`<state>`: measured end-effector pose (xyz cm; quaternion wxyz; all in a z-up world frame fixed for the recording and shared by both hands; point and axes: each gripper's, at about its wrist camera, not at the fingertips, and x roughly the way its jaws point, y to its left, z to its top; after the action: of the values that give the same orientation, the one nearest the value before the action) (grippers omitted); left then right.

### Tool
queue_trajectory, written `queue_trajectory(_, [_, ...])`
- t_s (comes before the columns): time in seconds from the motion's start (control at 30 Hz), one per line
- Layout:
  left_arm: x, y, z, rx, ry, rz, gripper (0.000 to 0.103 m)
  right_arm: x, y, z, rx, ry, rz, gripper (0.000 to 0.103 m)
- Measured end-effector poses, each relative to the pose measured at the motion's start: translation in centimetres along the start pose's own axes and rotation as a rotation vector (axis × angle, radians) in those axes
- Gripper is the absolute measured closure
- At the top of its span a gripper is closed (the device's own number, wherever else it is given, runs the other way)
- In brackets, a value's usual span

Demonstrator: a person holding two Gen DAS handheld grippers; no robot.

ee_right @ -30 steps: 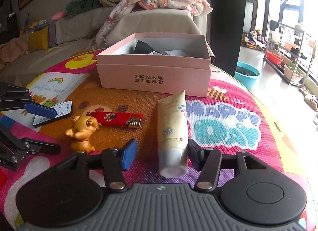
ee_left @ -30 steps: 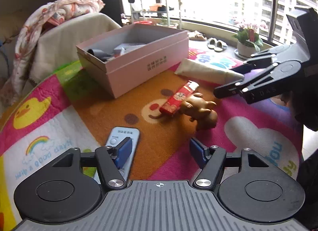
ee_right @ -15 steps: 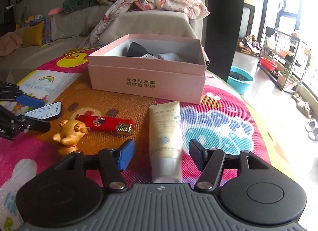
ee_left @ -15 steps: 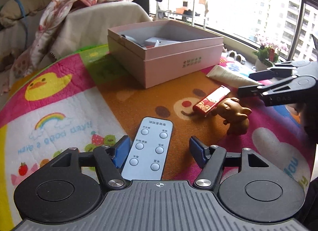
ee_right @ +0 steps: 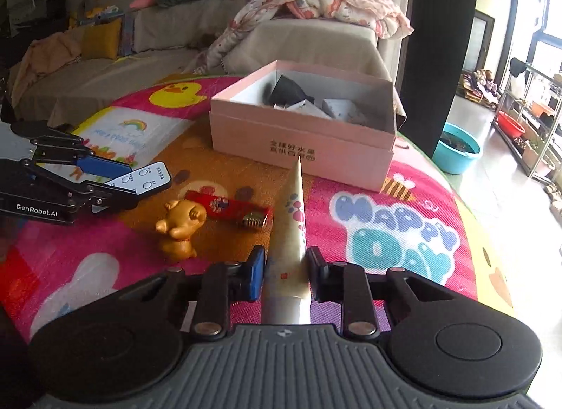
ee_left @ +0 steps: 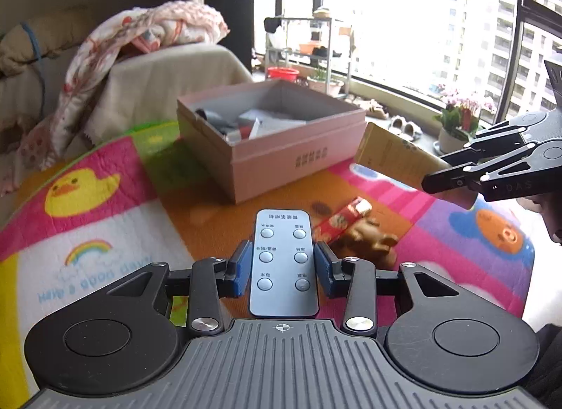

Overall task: Organize rigid objects
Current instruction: 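Drop the white remote into the pink box with left while right drops the lotion tube in, then grasp the red lighter on the mat with the right tool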

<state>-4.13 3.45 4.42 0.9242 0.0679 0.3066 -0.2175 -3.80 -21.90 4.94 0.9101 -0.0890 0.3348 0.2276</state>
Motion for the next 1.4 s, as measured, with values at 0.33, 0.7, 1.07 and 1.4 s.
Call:
queue_trajectory(0.33, [1.2,1.5,14.5,0.037,-0.245,0.040,0.059,-2.2,-3.2,12.2,0.022,-0.254,-0.082,0.077])
queue_trajectory(0.7, [5.3,5.2,7.4,-0.228,-0.123,0.003,0.059,3.5,-5.1,7.6,0.136,-0.150,-0.125,0.036])
queue_trajectory(1.07, [1.0,-1.3,0.3,-0.210,0.016,-0.114,0.060,4.5,0.6,-1.3,-0.023,-0.062,-0.108,0.035])
queue_trajectory(1.4, [4.6,-4.8,0.0,-0.132,0.121,-0.066,0.059,5.7,-2.9,-1.9,0.235,-0.025,-0.097,0.029])
